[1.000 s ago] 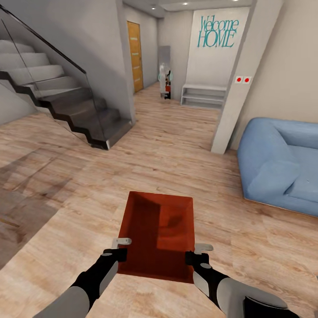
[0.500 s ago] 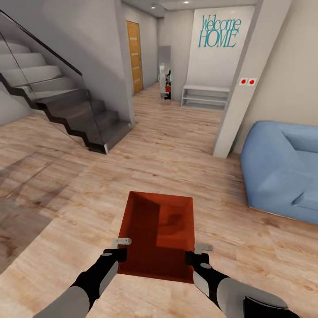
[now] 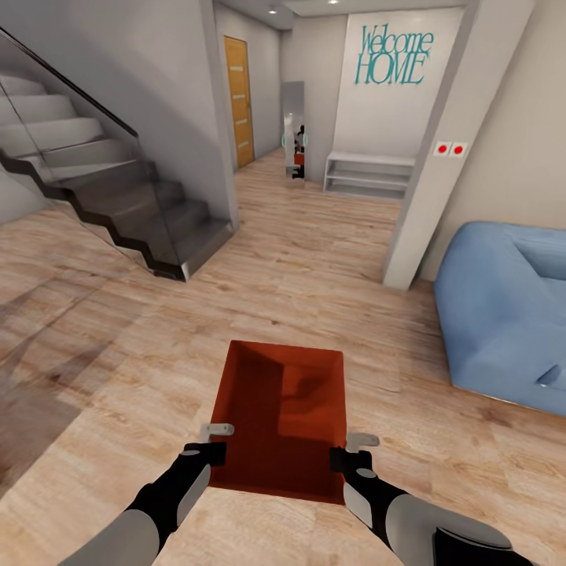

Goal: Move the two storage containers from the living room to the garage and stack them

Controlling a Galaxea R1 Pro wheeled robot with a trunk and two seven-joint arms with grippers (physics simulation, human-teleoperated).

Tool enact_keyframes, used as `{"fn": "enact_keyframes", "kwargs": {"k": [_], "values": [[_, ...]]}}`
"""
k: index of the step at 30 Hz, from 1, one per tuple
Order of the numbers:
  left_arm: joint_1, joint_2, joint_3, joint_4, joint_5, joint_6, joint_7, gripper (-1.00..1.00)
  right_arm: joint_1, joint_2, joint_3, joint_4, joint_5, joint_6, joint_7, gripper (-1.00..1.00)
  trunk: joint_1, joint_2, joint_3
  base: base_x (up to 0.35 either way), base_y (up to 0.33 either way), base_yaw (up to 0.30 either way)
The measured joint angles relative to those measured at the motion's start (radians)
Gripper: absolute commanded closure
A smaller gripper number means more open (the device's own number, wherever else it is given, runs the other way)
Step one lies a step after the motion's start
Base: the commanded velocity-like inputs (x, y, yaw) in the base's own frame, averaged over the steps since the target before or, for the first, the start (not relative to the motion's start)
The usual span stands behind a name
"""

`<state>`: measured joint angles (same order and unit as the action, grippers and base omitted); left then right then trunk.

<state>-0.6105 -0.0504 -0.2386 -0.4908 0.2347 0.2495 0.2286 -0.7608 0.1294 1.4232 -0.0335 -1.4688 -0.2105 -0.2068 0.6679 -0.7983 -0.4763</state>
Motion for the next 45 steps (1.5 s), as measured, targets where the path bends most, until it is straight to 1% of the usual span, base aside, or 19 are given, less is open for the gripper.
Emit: {"fn": "enact_keyframes", "kwargs": {"k": [26, 28, 36, 38, 41, 45], "values": [[0.0, 0.0, 0.0, 0.001, 0.0, 0.0, 0.0, 1.0, 0.0, 0.0, 0.0, 0.0, 0.0, 0.0, 0.0, 1.0, 0.0, 0.0, 0.0, 0.32, 0.0, -0.002], [0.0, 0.002, -0.004, 0.001, 0.004, -0.001, 0.0, 1.0, 0.0, 0.002, 0.0, 0.003, 0.001, 0.0, -0.001, 1.0, 0.0, 0.0, 0.0, 0.32, 0.0, -0.136], [0.0, 0.0, 0.0, 0.001, 0.001, -0.001, 0.0, 1.0, 0.0, 0.0, 0.001, 0.0, -0.001, 0.0, 0.0, 1.0, 0.0, 0.0, 0.0, 0.32, 0.0, -0.244], [0.0, -0.004, 0.006, 0.0, -0.007, 0.0, 0.001, 1.0, 0.0, -0.005, 0.003, -0.006, -0.003, 0.0, 0.0, 1.0, 0.0, 0.0, 0.0, 0.32, 0.0, -0.062], [0.0, 0.001, -0.002, 0.001, 0.003, -0.001, 0.0, 1.0, 0.0, 0.002, 0.001, 0.003, 0.0, 0.0, 0.0, 1.0, 0.0, 0.0, 0.0, 0.32, 0.0, -0.017], [0.0, 0.0, 0.0, 0.0, 0.001, 0.0, 0.0, 1.0, 0.0, 0.0, 0.001, 0.001, 0.0, 0.0, 0.0, 1.0, 0.0, 0.0, 0.0, 0.32, 0.0, -0.003]]}}
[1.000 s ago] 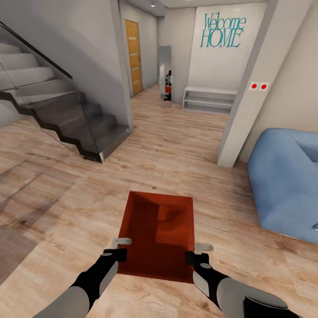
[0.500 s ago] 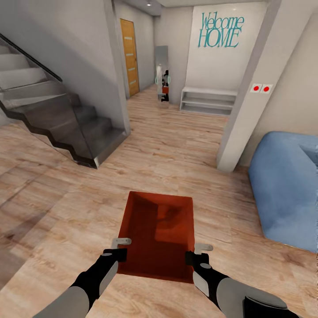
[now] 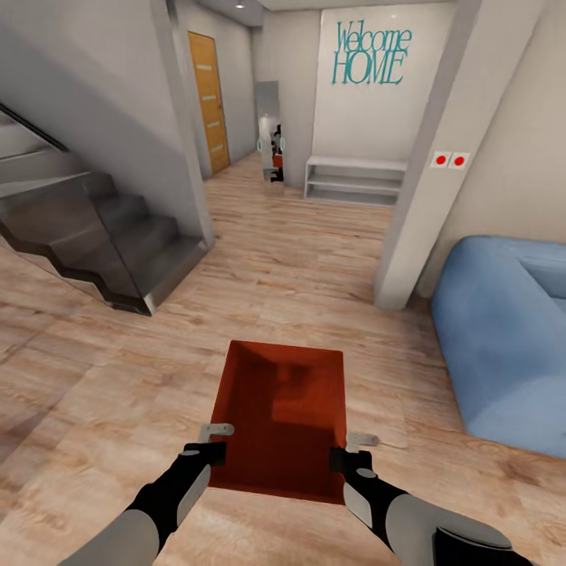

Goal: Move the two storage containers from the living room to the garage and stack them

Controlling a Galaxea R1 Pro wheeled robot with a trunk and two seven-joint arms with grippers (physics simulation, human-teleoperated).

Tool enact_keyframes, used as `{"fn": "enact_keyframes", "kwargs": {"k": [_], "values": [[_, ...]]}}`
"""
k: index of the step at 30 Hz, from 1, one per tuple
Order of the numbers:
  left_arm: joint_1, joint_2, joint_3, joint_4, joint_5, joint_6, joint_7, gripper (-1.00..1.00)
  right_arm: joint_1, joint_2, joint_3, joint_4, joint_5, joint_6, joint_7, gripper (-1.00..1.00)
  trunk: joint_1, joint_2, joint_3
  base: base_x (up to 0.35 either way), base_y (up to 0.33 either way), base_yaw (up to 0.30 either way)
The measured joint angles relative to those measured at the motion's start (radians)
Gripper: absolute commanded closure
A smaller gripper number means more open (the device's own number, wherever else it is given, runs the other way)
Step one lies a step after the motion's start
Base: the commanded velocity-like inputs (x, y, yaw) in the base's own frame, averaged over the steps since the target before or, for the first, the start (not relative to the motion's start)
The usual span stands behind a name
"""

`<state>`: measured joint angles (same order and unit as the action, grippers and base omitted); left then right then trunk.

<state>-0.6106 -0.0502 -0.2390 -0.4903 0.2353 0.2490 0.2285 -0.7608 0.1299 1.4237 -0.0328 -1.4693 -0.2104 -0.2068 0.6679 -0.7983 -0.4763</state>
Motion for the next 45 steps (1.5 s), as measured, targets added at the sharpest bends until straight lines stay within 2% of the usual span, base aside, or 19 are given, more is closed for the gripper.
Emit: {"fn": "enact_keyframes", "kwargs": {"k": [45], "values": [[0.0, 0.0, 0.0, 0.0, 0.0, 0.0, 0.0, 1.0, 0.0, 0.0, 0.0, 0.0, 0.0, 0.0, 0.0, 1.0, 0.0, 0.0, 0.0, 0.32, 0.0, 0.0]]}}
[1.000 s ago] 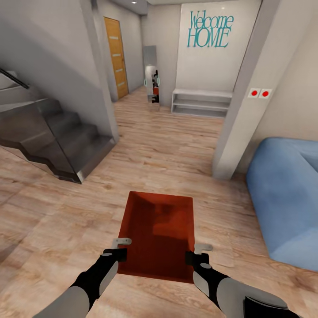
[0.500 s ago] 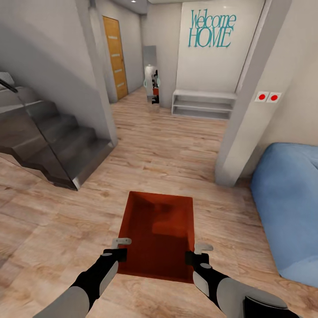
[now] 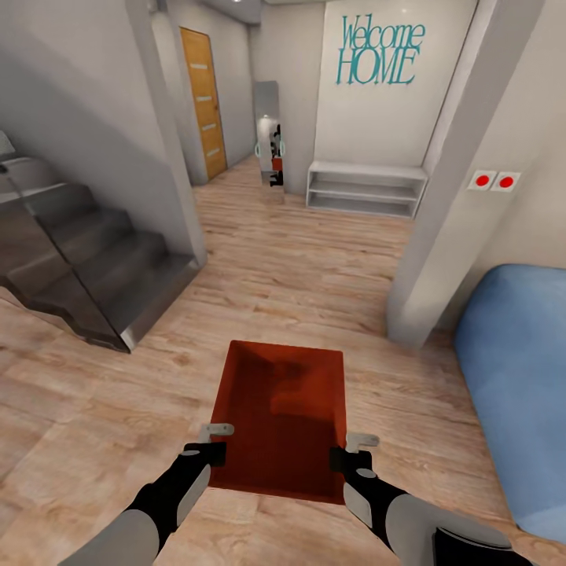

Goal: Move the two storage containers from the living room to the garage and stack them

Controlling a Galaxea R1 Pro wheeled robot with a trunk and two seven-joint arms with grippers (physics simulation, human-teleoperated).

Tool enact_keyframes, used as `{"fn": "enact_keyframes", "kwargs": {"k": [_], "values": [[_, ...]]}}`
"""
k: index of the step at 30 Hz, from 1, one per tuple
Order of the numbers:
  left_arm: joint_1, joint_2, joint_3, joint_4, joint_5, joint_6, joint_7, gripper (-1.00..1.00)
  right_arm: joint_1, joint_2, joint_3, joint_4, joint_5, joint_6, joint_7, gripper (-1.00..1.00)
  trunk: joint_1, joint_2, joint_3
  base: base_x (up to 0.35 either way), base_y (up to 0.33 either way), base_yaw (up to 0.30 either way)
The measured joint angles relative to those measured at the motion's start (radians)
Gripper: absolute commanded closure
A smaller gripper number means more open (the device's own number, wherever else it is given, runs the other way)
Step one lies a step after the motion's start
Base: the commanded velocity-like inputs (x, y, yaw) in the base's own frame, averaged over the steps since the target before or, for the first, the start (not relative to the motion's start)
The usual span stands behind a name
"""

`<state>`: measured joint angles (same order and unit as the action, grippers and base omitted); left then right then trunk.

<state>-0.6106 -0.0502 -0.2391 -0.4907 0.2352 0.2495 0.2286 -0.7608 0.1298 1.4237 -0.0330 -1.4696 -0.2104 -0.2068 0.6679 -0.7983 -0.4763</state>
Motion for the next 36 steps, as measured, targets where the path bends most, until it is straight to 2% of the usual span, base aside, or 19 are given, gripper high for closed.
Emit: {"fn": "enact_keyframes", "kwargs": {"k": [36], "values": [[0.0, -0.001, 0.001, 0.001, 0.0, -0.001, 0.0, 1.0, 0.0, 0.0, 0.001, 0.0, 0.0, 0.0, 0.0, 1.0, 0.0, 0.0, 0.0, 0.32, 0.0, 0.0]]}}
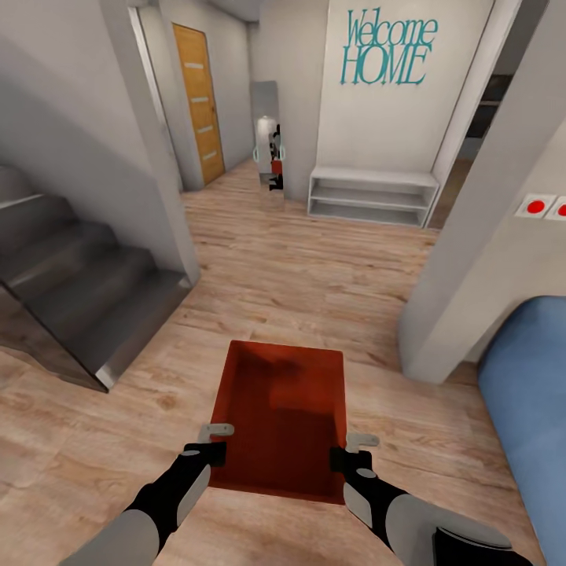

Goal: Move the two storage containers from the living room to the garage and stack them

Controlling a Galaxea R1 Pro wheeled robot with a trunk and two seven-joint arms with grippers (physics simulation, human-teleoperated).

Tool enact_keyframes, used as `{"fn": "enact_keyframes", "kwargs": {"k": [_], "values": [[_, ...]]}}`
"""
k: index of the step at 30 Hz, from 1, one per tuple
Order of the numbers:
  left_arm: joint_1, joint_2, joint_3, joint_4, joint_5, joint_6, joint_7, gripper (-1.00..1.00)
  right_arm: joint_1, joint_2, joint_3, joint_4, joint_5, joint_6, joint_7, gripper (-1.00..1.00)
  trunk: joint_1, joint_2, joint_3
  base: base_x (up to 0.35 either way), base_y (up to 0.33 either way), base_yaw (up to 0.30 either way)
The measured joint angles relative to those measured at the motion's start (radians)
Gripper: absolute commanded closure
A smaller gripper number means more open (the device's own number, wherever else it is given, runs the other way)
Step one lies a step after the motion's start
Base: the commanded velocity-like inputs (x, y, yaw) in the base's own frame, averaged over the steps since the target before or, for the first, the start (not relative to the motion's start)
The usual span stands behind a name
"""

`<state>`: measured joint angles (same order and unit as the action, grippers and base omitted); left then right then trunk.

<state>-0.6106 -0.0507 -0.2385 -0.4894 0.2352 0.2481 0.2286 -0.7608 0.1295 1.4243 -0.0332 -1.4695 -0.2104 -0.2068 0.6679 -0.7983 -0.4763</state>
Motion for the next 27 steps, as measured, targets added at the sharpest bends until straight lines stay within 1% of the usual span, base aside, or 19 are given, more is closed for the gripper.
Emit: {"fn": "enact_keyframes", "kwargs": {"k": [27], "values": [[0.0, 0.0, 0.0, 0.0, 0.0, 0.0, 0.0, 1.0, 0.0, 0.0, -0.001, -0.001, 0.001, 0.0, 0.0, 1.0, 0.0, 0.0, 0.0, 0.32, 0.0, 0.0]]}}
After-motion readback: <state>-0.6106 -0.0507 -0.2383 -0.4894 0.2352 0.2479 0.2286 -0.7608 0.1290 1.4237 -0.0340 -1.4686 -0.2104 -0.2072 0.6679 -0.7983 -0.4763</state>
